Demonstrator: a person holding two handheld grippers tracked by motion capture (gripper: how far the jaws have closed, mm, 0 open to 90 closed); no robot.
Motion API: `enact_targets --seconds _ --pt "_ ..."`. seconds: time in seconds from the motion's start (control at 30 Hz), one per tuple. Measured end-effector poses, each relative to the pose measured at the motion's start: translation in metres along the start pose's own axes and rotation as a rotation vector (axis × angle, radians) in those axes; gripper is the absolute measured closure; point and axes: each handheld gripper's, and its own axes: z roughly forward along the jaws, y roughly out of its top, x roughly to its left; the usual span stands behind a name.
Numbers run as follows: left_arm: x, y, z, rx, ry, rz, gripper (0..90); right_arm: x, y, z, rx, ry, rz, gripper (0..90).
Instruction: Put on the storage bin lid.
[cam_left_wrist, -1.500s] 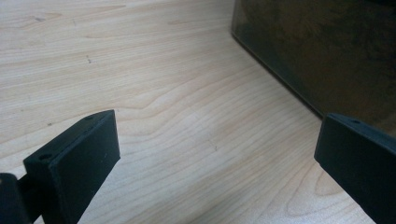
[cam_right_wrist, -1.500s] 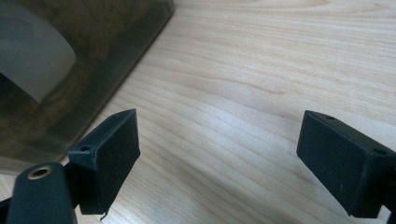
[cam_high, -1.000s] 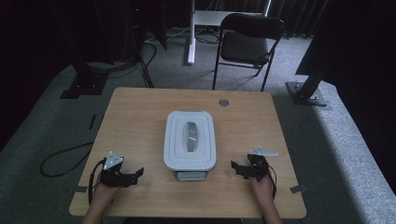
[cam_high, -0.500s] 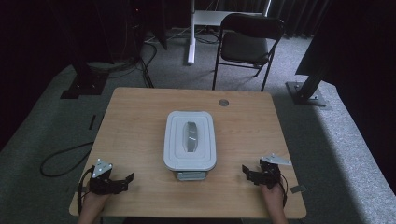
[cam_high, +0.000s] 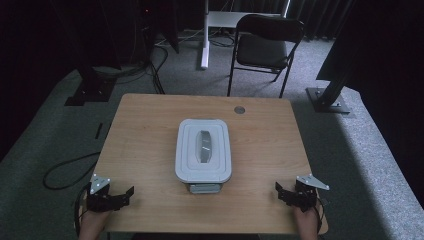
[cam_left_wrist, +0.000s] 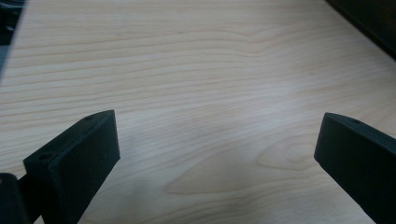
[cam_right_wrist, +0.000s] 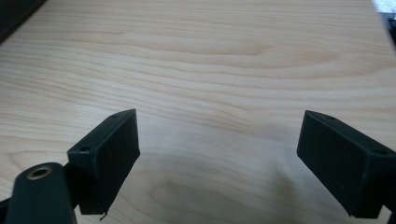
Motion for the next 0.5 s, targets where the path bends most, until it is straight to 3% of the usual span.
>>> enact_targets --seconds 0.2,0.33,0.5 --pt "0.004 -0.002 -0.002 -0.002 0.063 -0.014 0.8 -0.011 -0.008 -0.007 -0.005 -0.050 0.017 12.2" --pt "0.006 -0.005 -0.003 0.002 0.094 -0.008 0.8 -0.014 -0.009 -0.008 -0.017 -0.052 0.042 12.2" --pt "0.009 -0.008 -0.005 -0.005 0.115 0.000 0.8 -0.013 -0.009 -0.006 -0.003 -0.053 0.041 12.2"
